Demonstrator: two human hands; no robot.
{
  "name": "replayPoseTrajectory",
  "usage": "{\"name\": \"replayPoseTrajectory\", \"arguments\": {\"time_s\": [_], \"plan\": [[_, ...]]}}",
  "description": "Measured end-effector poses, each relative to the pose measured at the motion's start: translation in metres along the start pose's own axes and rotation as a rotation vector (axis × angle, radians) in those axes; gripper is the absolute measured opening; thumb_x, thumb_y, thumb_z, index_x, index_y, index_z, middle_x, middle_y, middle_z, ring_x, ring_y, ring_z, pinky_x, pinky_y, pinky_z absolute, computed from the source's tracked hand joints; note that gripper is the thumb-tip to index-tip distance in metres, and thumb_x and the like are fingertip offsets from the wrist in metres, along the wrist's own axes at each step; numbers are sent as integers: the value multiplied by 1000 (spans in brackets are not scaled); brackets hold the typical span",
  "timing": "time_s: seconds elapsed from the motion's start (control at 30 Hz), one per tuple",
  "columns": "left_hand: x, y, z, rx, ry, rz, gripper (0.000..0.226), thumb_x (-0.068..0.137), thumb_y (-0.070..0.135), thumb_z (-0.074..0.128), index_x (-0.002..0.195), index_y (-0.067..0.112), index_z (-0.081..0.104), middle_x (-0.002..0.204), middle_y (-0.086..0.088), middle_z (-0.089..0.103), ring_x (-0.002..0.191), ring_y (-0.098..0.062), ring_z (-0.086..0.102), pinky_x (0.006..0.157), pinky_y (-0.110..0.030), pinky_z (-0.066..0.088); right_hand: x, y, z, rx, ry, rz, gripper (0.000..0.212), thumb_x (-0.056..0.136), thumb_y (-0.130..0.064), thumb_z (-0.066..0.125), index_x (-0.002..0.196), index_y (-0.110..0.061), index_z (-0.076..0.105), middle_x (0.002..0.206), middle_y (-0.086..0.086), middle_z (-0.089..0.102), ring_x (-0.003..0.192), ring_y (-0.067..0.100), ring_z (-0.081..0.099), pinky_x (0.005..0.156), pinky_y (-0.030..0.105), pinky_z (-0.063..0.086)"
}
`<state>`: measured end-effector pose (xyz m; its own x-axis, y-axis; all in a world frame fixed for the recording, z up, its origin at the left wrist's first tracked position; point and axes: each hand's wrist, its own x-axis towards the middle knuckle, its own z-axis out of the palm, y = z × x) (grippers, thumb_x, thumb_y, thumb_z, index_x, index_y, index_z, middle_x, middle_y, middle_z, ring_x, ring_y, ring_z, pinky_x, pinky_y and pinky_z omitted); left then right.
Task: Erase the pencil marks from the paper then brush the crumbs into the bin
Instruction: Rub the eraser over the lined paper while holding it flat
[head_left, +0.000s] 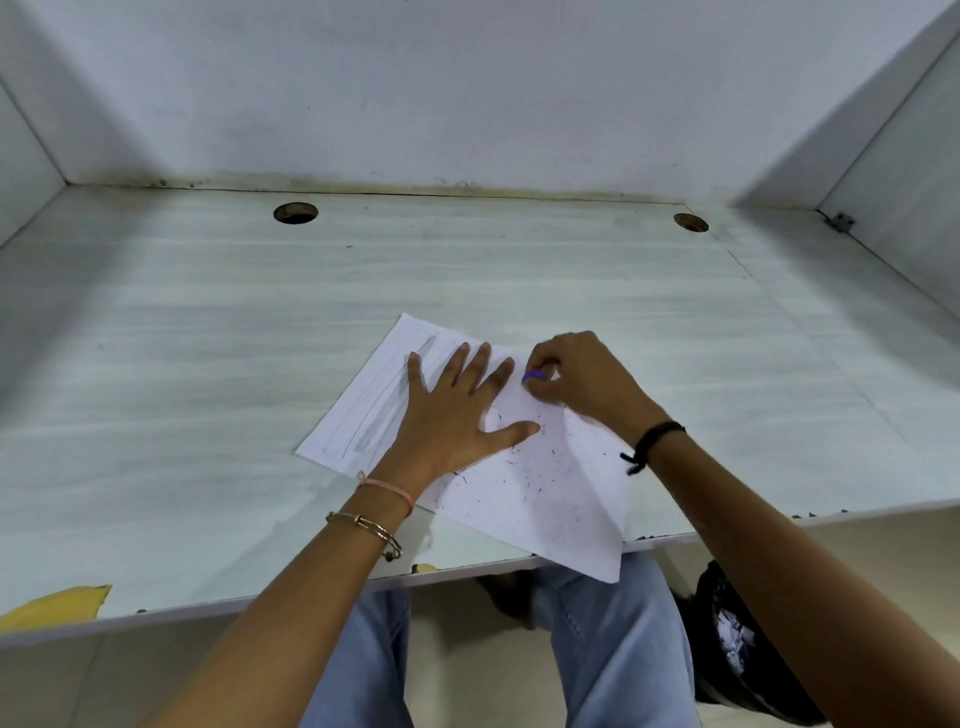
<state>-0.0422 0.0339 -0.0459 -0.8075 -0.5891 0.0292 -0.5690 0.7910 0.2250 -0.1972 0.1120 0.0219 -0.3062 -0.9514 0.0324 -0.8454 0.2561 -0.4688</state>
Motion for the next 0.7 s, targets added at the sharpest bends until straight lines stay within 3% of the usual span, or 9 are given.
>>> {"name": "replayPoseTrajectory", "arguments": {"time_s": [0.1, 0.23, 0.37, 0.47, 0.57, 0.7], "plan": [[1, 0, -1, -6, 2, -14, 87, 81, 84, 19, 153, 41, -2, 162, 7, -11, 149, -14, -14, 111, -65, -14, 3, 4, 3, -46, 59, 6, 6, 79, -10, 65, 82, -8, 70, 80, 8, 67, 71, 17, 57, 62, 22, 40], [1, 0, -1, -34, 5, -26, 85, 78, 87, 18, 151, 48, 2, 163, 9, -8, 149, -13, -12, 109, -68, -14, -18, 13, 4, 120, -8, 33, 4, 79, -15, 71, 82, -17, 72, 77, -2, 67, 62, 2, 54, 59, 10, 43], [6, 4, -4, -36, 45, -39, 79, 77, 87, 20, 148, 53, 14, 162, 6, 8, 149, -18, 0, 106, -74, -10, -25, 29, 5, 271, 121, 173, 7, 78, -12, 71, 84, -16, 69, 79, 6, 69, 61, 8, 53, 55, 6, 41], [9, 9, -2, -44, 111, -51, 76, 77, 86, 26, 146, 52, 25, 157, 3, 19, 146, -22, 7, 106, -74, -6, -23, 27, 6, 314, 113, 187, 9, 78, -9, 71, 85, -13, 67, 81, 9, 69, 58, 4, 52, 53, 4, 40], [14, 8, 3, -9, 92, -46, 79, 76, 87, 21, 147, 51, 19, 161, 2, 9, 148, -28, -4, 107, -72, -9, -16, 20, 4, 290, 91, 177, 6, 79, -10, 69, 84, -13, 70, 80, 7, 70, 57, 1, 52, 52, 4, 40], [16, 5, 7, 34, 61, -35, 80, 76, 87, 15, 148, 53, 4, 163, 0, -8, 147, -33, -16, 106, -72, -12, -7, 10, 7, 75, 58, 71, 7, 79, -10, 66, 84, -10, 71, 73, -2, 63, 61, 4, 51, 55, 9, 39]]}}
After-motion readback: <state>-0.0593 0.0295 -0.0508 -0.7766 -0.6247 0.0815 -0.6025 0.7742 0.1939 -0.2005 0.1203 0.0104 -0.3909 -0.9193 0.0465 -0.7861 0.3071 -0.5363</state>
